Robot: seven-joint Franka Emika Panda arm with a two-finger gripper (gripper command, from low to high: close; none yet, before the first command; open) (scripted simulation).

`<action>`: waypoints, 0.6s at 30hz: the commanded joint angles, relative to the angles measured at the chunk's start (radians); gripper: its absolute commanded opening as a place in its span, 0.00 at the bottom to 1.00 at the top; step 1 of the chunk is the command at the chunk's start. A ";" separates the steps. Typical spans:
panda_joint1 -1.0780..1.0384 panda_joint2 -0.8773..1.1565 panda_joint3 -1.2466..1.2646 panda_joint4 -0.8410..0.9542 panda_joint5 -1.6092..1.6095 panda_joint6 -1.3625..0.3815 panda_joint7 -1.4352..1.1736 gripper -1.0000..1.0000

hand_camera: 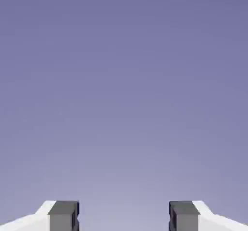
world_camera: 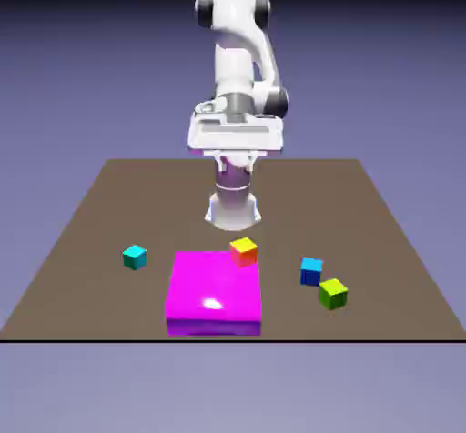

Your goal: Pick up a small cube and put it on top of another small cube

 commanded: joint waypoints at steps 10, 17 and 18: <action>0.110 -0.076 -0.362 0.055 -0.103 -0.136 -0.327 0.50; 0.187 -0.130 -0.616 0.094 -0.175 -0.231 -0.556 0.50; 0.198 -0.138 -0.652 0.099 -0.185 -0.244 -0.589 0.50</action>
